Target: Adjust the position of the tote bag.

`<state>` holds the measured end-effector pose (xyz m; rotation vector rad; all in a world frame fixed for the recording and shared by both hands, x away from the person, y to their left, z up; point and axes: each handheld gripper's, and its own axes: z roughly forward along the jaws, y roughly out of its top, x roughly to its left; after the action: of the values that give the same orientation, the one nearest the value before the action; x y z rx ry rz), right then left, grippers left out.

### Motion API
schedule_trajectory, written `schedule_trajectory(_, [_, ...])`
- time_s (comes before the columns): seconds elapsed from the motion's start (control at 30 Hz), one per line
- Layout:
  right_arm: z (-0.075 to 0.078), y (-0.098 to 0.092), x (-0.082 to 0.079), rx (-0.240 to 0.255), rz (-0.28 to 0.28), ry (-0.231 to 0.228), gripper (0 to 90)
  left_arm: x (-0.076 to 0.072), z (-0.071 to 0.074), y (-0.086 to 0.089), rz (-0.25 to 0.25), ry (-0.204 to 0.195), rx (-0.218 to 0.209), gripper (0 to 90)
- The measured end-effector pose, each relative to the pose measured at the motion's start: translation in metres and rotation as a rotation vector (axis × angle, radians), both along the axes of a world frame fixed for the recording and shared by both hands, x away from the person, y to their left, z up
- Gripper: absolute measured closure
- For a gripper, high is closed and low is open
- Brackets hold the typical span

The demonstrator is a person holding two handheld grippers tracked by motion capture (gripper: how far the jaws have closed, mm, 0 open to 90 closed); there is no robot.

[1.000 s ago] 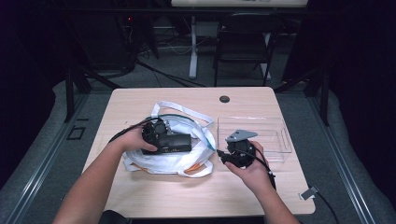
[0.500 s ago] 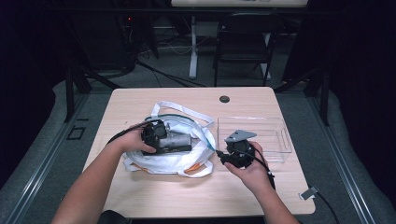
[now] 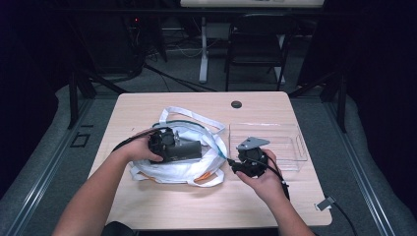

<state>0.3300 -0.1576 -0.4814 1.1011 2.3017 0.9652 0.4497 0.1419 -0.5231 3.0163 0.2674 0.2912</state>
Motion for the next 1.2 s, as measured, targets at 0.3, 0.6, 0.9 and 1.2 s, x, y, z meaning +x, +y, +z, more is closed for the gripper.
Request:
schedule_trajectory(0.3, [-0.001, 0.000, 0.000, -0.001, -0.001, -0.001, 48.5, 0.000, 0.000, 0.002, -0.010, 0.006, -0.014, 42.7])
schedule_trajectory(0.6, [0.000, 0.000, 0.000, 0.002, -0.001, -0.003, 48.4, 0.000, 0.002, 0.003, -0.013, 0.008, -0.017, 43.1])
schedule_trajectory(0.9, [-0.001, 0.000, 0.000, 0.001, 0.001, -0.003, 48.4, -0.001, 0.007, 0.007, -0.016, -0.002, -0.036, 43.3])
schedule_trajectory(1.2, [0.000, 0.000, 0.000, 0.000, 0.004, -0.005, 48.4, -0.004, 0.019, 0.017, 0.018, 0.027, -0.073, 43.2])
